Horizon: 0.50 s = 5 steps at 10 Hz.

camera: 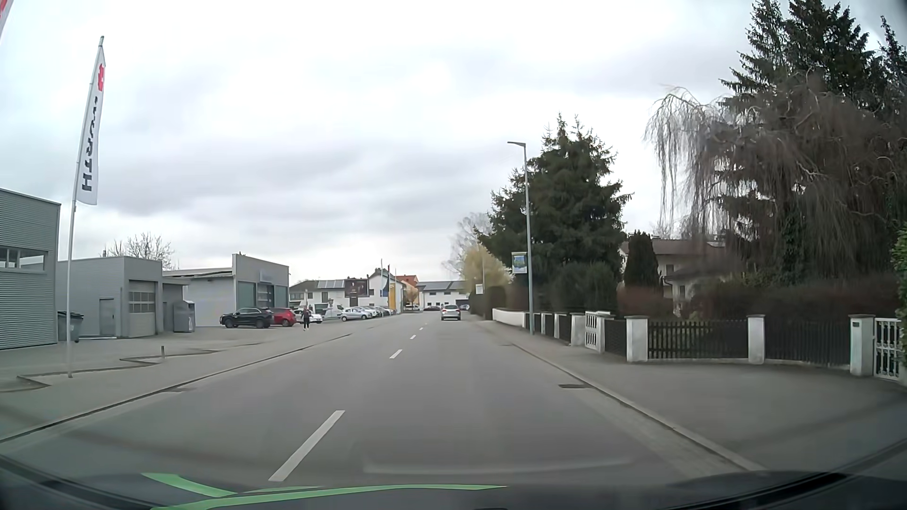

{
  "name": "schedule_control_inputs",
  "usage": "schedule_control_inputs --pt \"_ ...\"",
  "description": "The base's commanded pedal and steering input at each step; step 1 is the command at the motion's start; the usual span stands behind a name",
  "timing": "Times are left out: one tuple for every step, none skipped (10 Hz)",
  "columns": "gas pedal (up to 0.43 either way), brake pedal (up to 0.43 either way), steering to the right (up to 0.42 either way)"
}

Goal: Follow the waypoints while adhering to traffic rules and regulations

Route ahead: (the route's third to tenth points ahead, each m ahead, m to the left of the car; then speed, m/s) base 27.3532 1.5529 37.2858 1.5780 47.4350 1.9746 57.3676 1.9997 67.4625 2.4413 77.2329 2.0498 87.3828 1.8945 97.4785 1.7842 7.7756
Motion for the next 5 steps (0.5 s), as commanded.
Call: schedule_control_inputs --pt "0.13 0.0 -0.001" --pt "0.13 0.0 -0.002" --pt "0.13 0.0 -0.002" --pt "0.13 0.0 -0.002" --pt "0.13 0.0 -0.002"
